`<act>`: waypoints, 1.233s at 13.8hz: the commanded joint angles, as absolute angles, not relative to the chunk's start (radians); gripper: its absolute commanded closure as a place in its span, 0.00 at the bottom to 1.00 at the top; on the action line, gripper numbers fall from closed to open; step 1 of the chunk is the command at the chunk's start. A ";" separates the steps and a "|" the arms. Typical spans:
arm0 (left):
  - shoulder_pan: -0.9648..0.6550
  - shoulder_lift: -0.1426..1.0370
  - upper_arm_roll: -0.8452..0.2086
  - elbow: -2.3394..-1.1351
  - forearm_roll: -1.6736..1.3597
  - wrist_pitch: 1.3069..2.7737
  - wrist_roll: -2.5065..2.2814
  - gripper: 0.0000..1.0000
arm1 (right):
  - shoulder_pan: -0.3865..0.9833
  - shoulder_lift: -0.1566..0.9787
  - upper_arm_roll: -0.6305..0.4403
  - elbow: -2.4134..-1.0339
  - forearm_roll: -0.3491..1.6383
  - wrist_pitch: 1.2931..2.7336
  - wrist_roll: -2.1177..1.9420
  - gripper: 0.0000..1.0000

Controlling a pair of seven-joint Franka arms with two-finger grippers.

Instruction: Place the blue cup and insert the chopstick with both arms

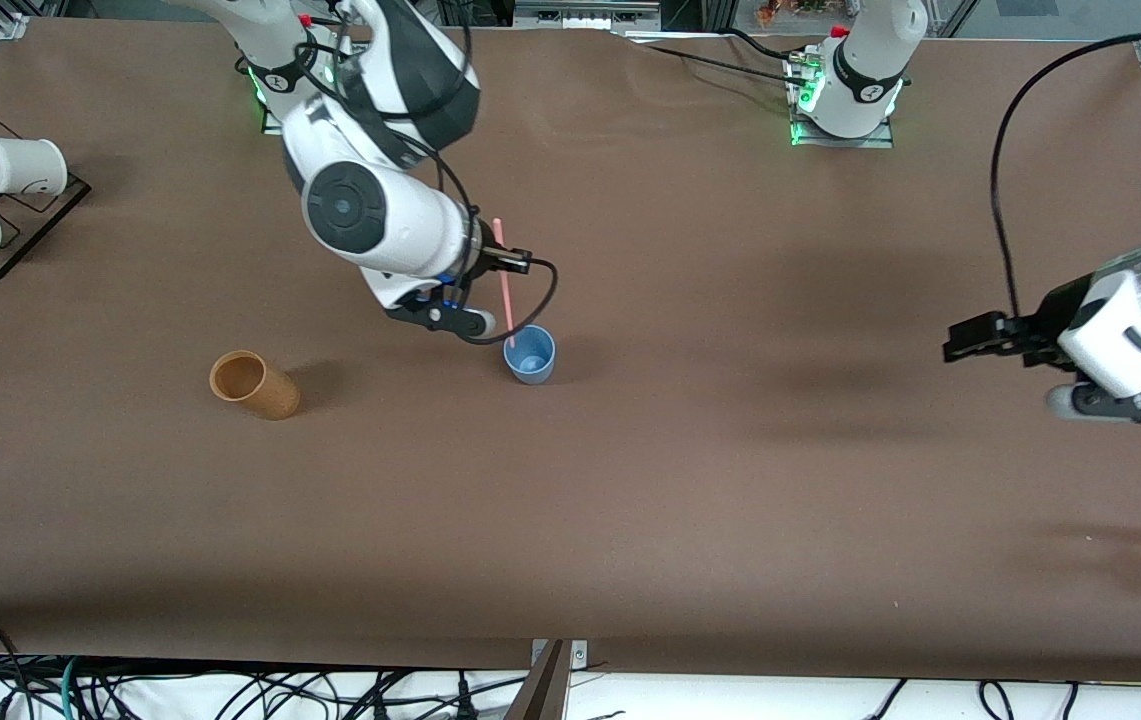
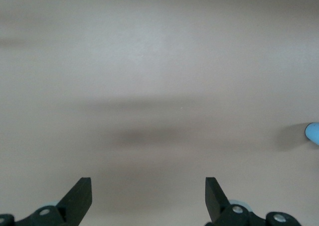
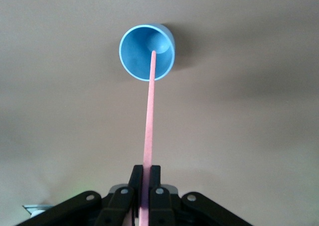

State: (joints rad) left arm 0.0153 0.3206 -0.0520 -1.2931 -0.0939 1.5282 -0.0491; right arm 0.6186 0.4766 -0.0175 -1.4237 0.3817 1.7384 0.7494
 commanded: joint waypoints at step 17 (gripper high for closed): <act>0.023 0.023 -0.064 -1.655 -0.038 1.585 -0.037 0.00 | 0.615 0.434 -0.155 -1.391 0.187 1.772 0.375 0.00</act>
State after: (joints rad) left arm 0.0246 0.0318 -0.0588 -1.6473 -0.0552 1.5724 -0.0486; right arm 0.6245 0.4853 -0.1012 -1.3860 0.2266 1.8098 0.4900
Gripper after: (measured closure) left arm 0.000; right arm 0.000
